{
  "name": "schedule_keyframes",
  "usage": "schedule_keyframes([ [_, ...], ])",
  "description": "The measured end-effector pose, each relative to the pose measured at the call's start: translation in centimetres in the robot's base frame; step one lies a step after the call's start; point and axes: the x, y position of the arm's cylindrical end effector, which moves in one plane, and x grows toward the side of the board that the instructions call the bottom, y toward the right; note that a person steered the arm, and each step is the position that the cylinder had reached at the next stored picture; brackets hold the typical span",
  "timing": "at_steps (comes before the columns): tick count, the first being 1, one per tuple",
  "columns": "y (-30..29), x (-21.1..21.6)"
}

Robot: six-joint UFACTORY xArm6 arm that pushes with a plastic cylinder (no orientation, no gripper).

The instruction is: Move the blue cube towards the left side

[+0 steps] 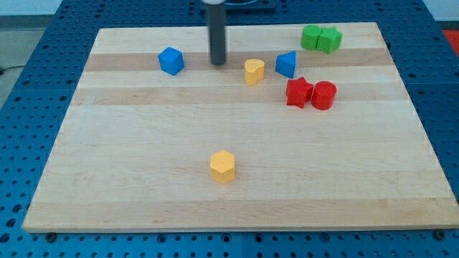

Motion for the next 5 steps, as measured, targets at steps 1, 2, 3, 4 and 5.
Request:
schedule_keyframes([
  [1, -5.7, 0.0],
  [2, -10.8, 0.0],
  [3, -9.6, 1.8],
  [4, -6.5, 8.5],
  [5, -0.5, 10.8],
])
